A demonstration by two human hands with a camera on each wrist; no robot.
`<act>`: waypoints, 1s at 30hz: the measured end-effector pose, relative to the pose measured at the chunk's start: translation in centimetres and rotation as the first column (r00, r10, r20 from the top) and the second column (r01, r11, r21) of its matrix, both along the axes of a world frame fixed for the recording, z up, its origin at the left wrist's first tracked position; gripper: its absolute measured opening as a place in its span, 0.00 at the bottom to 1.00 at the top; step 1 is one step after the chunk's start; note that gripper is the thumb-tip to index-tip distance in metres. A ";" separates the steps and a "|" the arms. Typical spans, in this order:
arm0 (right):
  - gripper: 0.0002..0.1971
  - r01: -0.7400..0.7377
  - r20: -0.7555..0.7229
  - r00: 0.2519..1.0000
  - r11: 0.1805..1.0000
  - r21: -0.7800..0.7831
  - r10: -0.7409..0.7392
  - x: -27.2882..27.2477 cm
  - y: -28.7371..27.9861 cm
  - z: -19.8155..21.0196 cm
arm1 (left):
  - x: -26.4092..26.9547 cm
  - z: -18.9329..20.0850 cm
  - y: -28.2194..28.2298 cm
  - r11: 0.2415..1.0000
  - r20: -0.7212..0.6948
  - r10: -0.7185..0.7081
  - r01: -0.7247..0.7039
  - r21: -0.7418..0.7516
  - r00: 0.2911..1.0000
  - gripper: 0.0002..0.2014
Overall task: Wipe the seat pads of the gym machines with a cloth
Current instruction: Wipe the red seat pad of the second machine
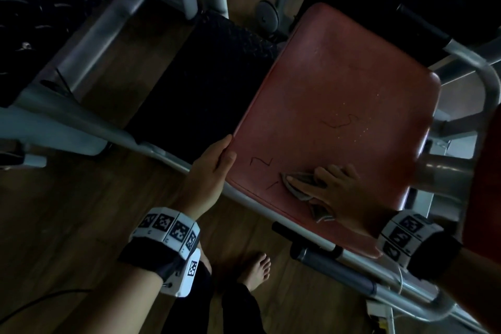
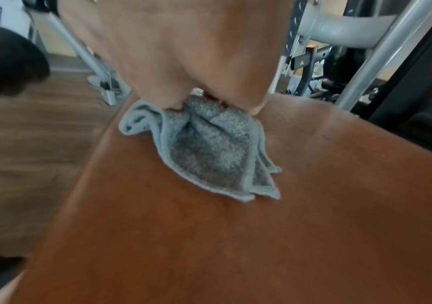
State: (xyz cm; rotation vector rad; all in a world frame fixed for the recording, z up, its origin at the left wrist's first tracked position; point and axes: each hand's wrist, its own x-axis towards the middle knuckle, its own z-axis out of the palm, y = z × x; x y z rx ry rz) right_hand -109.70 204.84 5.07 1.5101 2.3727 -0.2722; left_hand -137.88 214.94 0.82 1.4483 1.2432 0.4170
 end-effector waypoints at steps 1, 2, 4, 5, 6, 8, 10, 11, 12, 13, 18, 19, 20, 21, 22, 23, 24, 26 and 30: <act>0.51 -0.004 0.004 1.000 1.000 -0.028 0.004 0.1 -0.3 0.0 | 0.0 0.0 0.0 1.000 -0.002 -0.005 0.005 0.000 1.000 0.25; 0.51 -0.008 0.018 1.000 0.998 -0.061 0.009 0.3 -0.8 0.0 | -0.1 -0.1 0.1 1.000 0.000 -0.007 0.007 -0.001 1.000 0.25; 0.51 -0.001 0.050 0.999 0.994 -0.114 0.007 0.7 -1.8 0.0 | 0.0 -0.1 0.3 1.000 0.012 0.000 0.000 -0.013 1.000 0.24; 0.51 0.008 0.058 0.998 0.993 -0.114 -0.001 0.8 -1.9 -0.1 | 0.0 -0.1 0.3 1.000 0.018 0.008 -0.007 -0.022 1.000 0.24; 0.52 0.019 0.057 0.998 0.995 -0.097 -0.013 0.7 -1.7 -0.1 | 0.0 -0.1 0.3 1.000 0.020 0.014 -0.014 -0.024 1.000 0.24; 0.53 0.037 0.029 0.999 0.999 -0.040 -0.036 0.0 -0.7 -0.2 | 0.0 -0.2 0.2 1.000 0.014 0.022 -0.022 -0.006 1.000 0.24; 0.54 0.040 0.006 0.999 0.999 -0.002 -0.040 -0.7 0.3 -0.3 | 0.0 -0.4 0.1 1.000 0.014 0.021 -0.021 0.000 1.000 0.24; 0.53 0.040 -0.002 0.999 0.999 0.003 -0.040 -0.8 0.4 -0.3 | 0.0 -0.5 0.0 1.000 0.019 0.017 -0.017 -0.003 1.000 0.24; 0.52 0.032 -0.008 0.999 0.999 -0.001 -0.032 -0.8 0.2 -0.2 | -0.1 -0.5 0.0 1.000 0.023 0.014 -0.014 -0.008 1.000 0.24; 0.50 0.013 -0.006 1.000 1.000 -0.016 -0.013 -0.7 -0.3 -0.2 | -0.1 -0.5 0.1 1.000 0.023 0.014 -0.014 -0.010 1.000 0.24; 0.49 -0.032 0.026 0.999 0.996 -0.078 0.034 -0.1 -1.3 0.0 | -0.1 -0.3 0.0 1.000 0.008 0.008 -0.008 0.016 1.000 0.24; 0.49 -0.005 0.015 1.000 0.998 -0.056 0.005 -0.3 -0.7 -0.1 | -0.1 -0.3 0.0 1.000 0.007 0.011 -0.011 0.022 1.000 0.24; 0.49 0.024 0.003 1.000 0.999 -0.032 -0.024 -0.6 -0.2 -0.1 | 0.0 -0.3 0.0 1.000 0.008 0.018 -0.018 0.025 1.000 0.24; 0.50 0.040 -0.009 0.999 0.999 -0.011 -0.040 -1.1 0.3 0.0 | 0.0 -0.4 -0.1 0.999 0.009 0.022 -0.022 0.027 1.000 0.23; 0.50 0.036 -0.018 0.999 0.999 -0.002 -0.036 -1.6 0.4 -0.1 | 0.0 -0.4 -0.1 0.999 0.008 0.022 -0.022 0.031 1.000 0.23; 0.51 0.010 -0.021 1.000 1.000 -0.003 -0.010 -2.1 0.4 -0.2 | 0.0 -0.5 -0.1 0.999 0.008 0.021 -0.021 0.035 1.000 0.23; 0.51 -0.031 -0.022 0.999 0.999 -0.010 0.031 -2.5 0.3 -0.4 | -0.1 -0.6 -0.1 0.999 0.009 0.021 -0.021 0.038 1.000 0.23; 0.50 -0.113 -0.024 0.993 0.993 -0.021 0.113 -2.6 0.0 -0.5 | -0.2 -0.7 0.0 0.999 0.009 0.013 -0.013 0.046 1.000 0.22; 0.54 -0.070 0.016 0.997 0.997 -0.016 0.071 -1.5 0.9 -0.1 | -0.5 -1.0 -0.2 0.999 0.038 -0.013 0.011 0.050 0.999 0.23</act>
